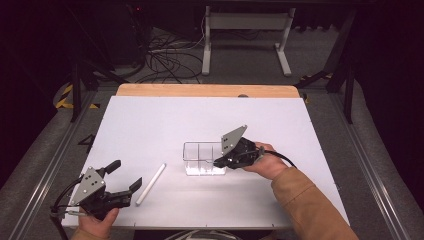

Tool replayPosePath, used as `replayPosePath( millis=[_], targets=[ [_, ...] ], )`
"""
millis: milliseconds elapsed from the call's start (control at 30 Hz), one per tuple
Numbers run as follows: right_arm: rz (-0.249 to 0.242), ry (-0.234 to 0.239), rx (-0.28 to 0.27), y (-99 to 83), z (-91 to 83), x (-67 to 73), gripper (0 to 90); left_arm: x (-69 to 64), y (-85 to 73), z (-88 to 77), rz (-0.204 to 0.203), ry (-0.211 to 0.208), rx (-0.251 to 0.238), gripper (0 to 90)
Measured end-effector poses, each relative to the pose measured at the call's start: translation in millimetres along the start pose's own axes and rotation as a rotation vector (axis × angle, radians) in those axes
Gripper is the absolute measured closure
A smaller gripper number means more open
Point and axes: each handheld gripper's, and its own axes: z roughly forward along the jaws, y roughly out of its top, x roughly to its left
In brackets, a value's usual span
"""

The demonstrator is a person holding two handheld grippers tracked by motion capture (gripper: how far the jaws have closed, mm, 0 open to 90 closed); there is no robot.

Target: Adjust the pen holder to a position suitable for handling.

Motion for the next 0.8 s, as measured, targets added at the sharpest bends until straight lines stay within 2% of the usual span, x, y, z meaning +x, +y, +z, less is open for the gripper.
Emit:
replayPosePath(
  millis=[67,133,333,367,400,433,533,633,800],
  targets=[
    [-0.003,-0.006,0.0,0.0,-0.3,0.7,84.8,0.0,-0.1,0.2,-0.001,-0.002,0.001,12.7],
    [-0.001,-0.01,-0.013,-0.1,-2.0,0.7,78.5,-0.2,0.1,0.2,0.001,0.0,0.002,12.7],
    [0.079,-0.024,-0.108,1.8,-16.2,1.6,48.8,0.7,2.0,2.5,0.0,-0.001,-0.003,12.6],
    [0.083,-0.036,-0.124,2.5,-19.3,3.0,44.3,0.9,2.5,3.3,0.005,-0.001,-0.002,12.6],
    [0.094,-0.074,-0.162,3.9,-25.9,6.1,35.7,0.8,2.7,4.3,0.004,-0.004,0.0,12.6],
    [0.094,-0.074,-0.162,3.9,-25.9,6.1,35.7,1.0,3.0,5.4,0.003,-0.006,0.0,12.6],
    [0.129,-0.116,-0.236,5.0,-37.5,9.5,28.7,1.1,4.3,6.8,0.004,-0.015,0.001,12.5],
    [0.158,-0.179,-0.273,6.1,-46.7,12.7,22.6,0.1,5.4,8.0,0.008,-0.017,-0.001,12.5],
    [0.172,-0.21,-0.329,4.7,-57.8,18.5,19.9,-0.1,5.9,8.9,0.012,-0.021,0.001,12.4]
  ],
)
